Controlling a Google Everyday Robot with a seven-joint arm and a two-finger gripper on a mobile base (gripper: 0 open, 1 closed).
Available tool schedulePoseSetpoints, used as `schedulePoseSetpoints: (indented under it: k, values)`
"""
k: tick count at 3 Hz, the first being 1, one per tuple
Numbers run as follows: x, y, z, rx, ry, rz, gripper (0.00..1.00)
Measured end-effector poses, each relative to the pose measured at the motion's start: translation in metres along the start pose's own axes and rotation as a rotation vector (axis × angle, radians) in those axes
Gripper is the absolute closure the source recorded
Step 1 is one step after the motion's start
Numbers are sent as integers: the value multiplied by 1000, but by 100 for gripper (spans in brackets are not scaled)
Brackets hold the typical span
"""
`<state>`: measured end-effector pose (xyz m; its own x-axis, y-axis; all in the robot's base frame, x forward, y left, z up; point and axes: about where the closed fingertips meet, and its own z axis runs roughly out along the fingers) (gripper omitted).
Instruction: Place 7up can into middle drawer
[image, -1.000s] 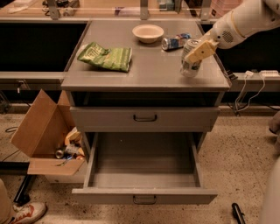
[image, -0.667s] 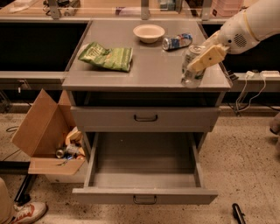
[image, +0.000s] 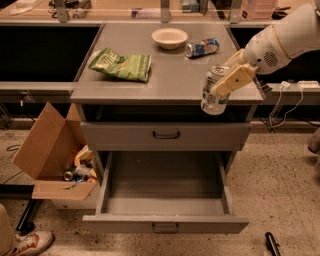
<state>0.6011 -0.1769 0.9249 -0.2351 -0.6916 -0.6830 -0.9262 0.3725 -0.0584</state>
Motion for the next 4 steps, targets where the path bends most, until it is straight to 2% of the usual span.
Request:
schedulePoseSetpoints:
  k: [1, 2, 3, 4]
  values:
    - [21, 23, 10, -31, 45, -32, 100]
    - [48, 66, 16, -36, 78, -110, 100]
    - [81, 104, 40, -60, 95, -119, 100]
    - [97, 120, 55, -98, 115, -102, 100]
